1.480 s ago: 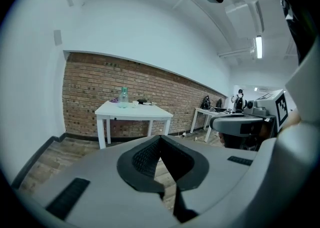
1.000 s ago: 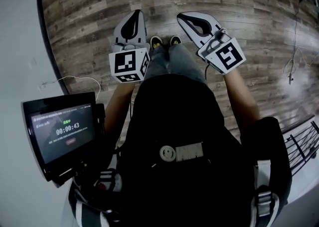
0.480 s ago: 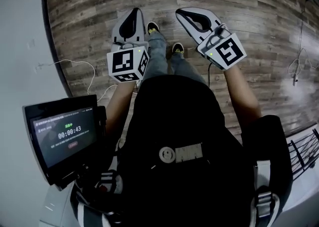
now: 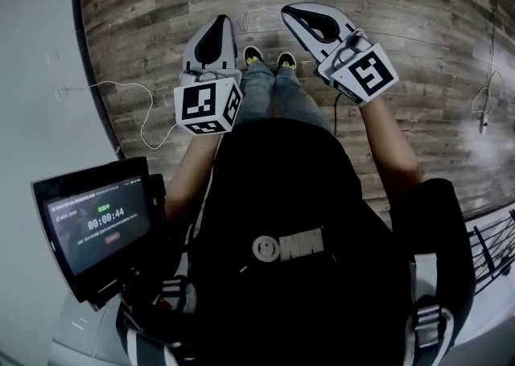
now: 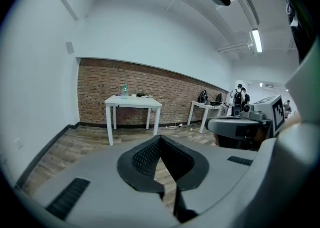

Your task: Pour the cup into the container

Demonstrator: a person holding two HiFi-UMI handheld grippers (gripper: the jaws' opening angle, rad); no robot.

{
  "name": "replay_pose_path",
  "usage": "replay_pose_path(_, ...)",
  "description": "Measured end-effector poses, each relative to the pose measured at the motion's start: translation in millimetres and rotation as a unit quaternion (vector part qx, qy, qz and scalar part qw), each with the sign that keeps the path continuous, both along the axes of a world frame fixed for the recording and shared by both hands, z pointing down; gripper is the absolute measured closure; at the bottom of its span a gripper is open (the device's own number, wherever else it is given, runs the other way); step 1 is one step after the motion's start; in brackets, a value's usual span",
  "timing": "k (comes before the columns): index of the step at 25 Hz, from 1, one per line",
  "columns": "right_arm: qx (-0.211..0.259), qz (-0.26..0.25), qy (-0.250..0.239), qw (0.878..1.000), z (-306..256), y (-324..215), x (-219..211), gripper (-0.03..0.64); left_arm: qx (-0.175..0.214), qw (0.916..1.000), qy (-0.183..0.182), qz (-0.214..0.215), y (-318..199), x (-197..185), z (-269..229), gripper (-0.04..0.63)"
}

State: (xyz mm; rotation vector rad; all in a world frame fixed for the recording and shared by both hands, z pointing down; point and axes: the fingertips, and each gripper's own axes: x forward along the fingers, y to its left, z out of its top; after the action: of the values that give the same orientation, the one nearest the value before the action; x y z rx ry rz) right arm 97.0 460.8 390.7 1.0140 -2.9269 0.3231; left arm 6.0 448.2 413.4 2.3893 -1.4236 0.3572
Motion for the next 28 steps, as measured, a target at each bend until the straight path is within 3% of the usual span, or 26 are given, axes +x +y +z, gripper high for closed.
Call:
replay_pose_path(10,-0.021,-0.005,0.0,1.0,10.9,25.2,-16.2,0.609,-0.016,0.9999,0.001,-0.002,24.7,-13.7,8.0,0.598)
replay_pose_path(21,0.009,0.006,0.034,0.999,-1.4,151.6,-84.9,0.609,0.023,0.9989,0.037,0.019,139.5,-66.1,-4.5,0.598)
replay_pose_path(28,0.021,0.035,0.038,0.998,-9.2,225.1,-102.4,0.609,0.039,0.9979,0.043,0.029,215.9,-90.3,-12.8,0.598)
